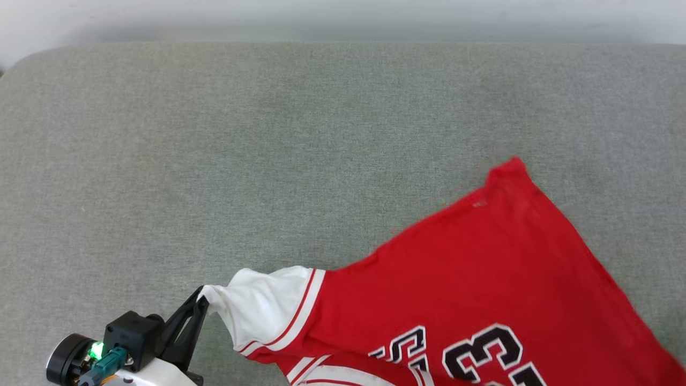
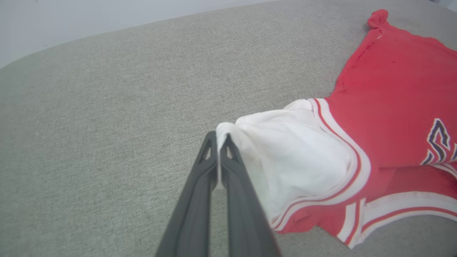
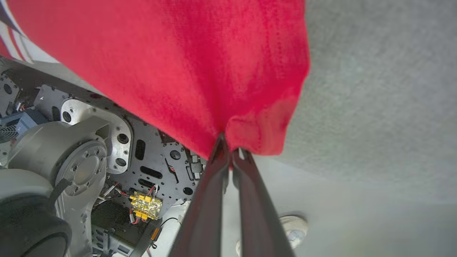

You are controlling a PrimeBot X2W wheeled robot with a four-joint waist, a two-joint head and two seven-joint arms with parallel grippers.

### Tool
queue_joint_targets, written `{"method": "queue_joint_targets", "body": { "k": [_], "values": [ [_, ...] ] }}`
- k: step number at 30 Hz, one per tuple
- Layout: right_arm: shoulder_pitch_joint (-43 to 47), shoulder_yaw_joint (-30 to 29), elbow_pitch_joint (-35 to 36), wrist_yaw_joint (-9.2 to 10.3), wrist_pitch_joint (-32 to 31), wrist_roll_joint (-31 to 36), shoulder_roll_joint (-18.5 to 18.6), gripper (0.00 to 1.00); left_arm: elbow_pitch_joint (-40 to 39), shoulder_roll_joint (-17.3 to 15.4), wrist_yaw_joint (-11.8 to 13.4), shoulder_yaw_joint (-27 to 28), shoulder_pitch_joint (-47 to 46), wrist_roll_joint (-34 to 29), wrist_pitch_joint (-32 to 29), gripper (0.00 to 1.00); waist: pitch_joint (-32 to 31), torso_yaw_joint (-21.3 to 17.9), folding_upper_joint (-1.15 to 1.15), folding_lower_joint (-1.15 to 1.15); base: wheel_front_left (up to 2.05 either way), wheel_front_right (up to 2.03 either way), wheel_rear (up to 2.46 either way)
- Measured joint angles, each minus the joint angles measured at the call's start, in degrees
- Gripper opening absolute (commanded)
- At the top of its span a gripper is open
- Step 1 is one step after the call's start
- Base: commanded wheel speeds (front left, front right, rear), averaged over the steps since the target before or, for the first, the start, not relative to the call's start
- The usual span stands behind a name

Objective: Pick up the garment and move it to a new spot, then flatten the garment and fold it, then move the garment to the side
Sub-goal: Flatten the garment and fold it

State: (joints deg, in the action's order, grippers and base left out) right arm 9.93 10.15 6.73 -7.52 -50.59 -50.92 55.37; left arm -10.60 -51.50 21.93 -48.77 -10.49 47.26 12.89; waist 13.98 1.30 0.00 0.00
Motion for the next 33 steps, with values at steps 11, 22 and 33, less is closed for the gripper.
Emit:
{"method": "queue_joint_targets", "body": {
  "k": [11, 22, 33],
  "values": [
    [4.3, -9.8, 4.8, 0.01, 4.3, 1.8, -5.4, 1.00, 0.1, 0.0, 0.2, -0.1, 0.3, 0.3, 0.1, 0.00, -0.4, -0.4, 0.00, 0.00, 0.00, 0.00, 0.00],
    [-17.4, -11.0, 13.5, 0.01, 0.1, 3.9, 1.8, 1.00, 0.2, 1.6, -1.1, -1.1, -2.2, -1.3, -0.6, 0.00, 0.8, 1.8, 0.00, 0.00, 0.00, 0.00, 0.00],
    [-44.4, 9.6, 3.6, 0.01, -15.1, 8.6, -3.3, 1.00, 0.7, 3.9, -2.4, -1.8, -7.0, -3.8, -0.9, 0.00, 6.5, 5.8, 0.00, 0.00, 0.00, 0.00, 0.00]
  ]
}}
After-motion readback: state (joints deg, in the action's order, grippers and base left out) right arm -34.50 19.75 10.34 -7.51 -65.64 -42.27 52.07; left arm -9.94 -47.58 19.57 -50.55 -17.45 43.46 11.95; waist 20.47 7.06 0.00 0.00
